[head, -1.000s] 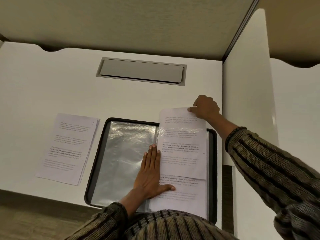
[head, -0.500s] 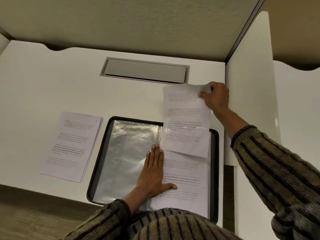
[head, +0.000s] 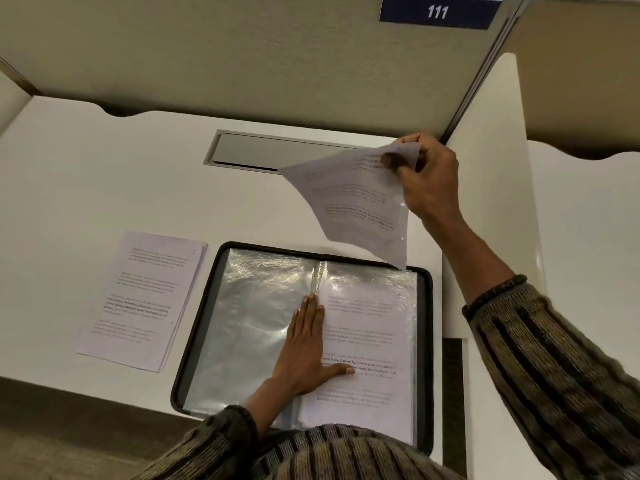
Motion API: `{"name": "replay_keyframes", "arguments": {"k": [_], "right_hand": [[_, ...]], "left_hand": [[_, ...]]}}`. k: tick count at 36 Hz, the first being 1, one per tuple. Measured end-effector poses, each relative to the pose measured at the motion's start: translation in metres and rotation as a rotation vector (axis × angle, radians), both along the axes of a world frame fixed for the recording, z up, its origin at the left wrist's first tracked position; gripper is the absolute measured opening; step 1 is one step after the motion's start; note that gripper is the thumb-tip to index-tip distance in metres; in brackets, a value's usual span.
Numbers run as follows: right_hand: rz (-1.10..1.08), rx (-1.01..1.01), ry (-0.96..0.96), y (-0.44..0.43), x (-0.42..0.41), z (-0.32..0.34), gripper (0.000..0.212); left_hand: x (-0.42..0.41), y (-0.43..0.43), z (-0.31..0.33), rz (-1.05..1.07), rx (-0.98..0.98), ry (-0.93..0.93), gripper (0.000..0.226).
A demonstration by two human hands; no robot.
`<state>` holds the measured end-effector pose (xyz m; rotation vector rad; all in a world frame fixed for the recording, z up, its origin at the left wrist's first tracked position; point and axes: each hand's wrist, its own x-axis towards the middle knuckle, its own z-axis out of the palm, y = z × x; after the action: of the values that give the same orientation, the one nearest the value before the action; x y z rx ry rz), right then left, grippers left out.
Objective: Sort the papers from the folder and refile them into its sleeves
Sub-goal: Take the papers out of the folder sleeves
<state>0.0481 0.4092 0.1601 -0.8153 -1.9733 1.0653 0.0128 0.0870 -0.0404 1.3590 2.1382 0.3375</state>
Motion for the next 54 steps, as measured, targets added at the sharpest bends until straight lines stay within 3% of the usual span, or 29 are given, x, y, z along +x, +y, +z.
{"name": "replay_keyframes", "arguments": {"k": [4,8,11,15,18,21,26,32,42,48,54], "right_hand": [[0.025,-0.002,0.032,-0.019,0.012,-0.001,0.006],[0.022,-0.099,0.014,-0.035,0.021,-0.011,0.011],[0.015,-0.193,-0.011,-0.047,0.026,-0.022,0.019],[0.019,-0.318,-0.042,-0.065,0.026,-0.038,0.027],[0.008,-0.448,-0.027,-0.082,0.021,-0.048,0.031],[-0.027,-0.561,-0.027,-0.102,0.011,-0.053,0.032],[-0.078,-0.723,-0.016,-0.14,-0.015,-0.063,0.033],[0.005,-0.829,-0.168,-0.189,-0.048,-0.096,0.037],[0.096,-0.802,-0.453,-0.284,-0.122,-0.141,0.01],[0.139,-0.687,-0.592,-0.334,-0.178,-0.165,0.014],[0.123,-0.702,-0.656,-0.373,-0.223,-0.176,0.024]], "left_hand": [[-0.009,0.006,0.018,0.441,0.156,-0.351,0.131],[-0.031,0.012,0.043,0.71,0.298,-0.487,0.118],[-0.05,0.009,0.056,0.771,0.371,-0.558,0.098],[-0.074,0.002,0.067,0.763,0.424,-0.663,0.047],[-0.083,-0.007,0.076,0.762,0.446,-0.736,0.025],[-0.091,-0.022,0.08,0.793,0.438,-0.742,0.012],[-0.115,-0.055,0.081,0.864,0.45,-0.795,0.019],[-0.159,-0.099,0.083,0.949,0.452,-0.717,0.017],[-0.265,-0.175,0.067,1.0,0.354,-0.419,0.01],[-0.328,-0.209,0.052,0.956,0.247,-0.133,0.019],[-0.374,-0.231,0.037,0.917,0.118,0.049,0.019]]}}
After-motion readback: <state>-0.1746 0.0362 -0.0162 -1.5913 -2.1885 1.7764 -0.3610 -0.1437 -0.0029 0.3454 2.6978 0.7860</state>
